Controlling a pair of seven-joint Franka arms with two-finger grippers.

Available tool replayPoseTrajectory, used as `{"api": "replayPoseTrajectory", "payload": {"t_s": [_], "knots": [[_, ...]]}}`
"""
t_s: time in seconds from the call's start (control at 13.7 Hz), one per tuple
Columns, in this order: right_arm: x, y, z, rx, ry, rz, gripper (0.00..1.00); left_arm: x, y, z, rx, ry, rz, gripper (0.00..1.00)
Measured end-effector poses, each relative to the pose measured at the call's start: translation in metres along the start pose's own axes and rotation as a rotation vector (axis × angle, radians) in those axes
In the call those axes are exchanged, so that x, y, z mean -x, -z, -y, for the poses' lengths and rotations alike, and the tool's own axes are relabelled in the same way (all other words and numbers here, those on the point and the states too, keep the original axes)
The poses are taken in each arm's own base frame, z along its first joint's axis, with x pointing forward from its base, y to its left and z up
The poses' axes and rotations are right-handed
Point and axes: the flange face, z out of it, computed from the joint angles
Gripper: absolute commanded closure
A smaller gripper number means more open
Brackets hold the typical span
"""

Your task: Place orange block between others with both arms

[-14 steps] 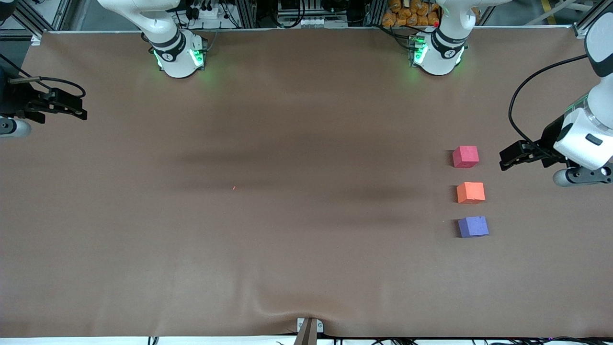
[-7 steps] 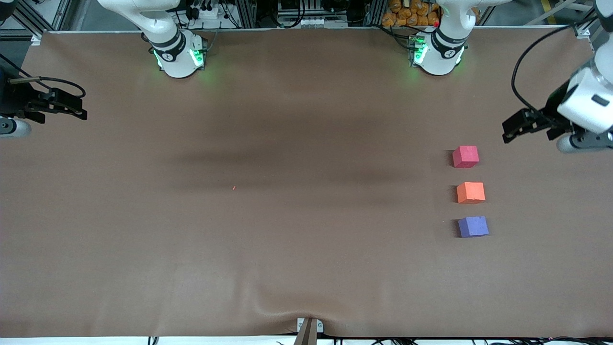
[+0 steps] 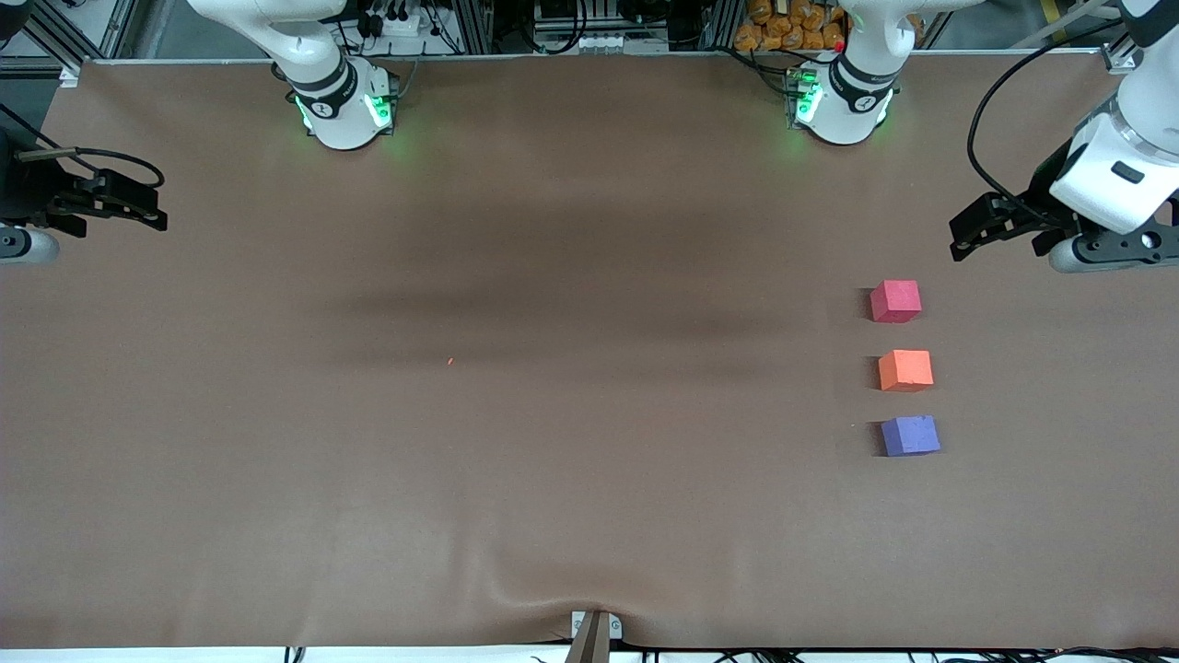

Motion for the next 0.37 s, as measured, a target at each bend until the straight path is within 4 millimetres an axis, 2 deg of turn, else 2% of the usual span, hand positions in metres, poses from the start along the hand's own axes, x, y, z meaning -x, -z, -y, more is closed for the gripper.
{"api": "replayPoseTrajectory", "payload": {"t_s": [0.37], "knots": [[0.0000, 0.0000, -0.0003, 0.000, 0.000, 0.000, 0.00, -0.0008, 0.0020, 0.0059, -0.001, 0.010, 0.005, 0.00]]}}
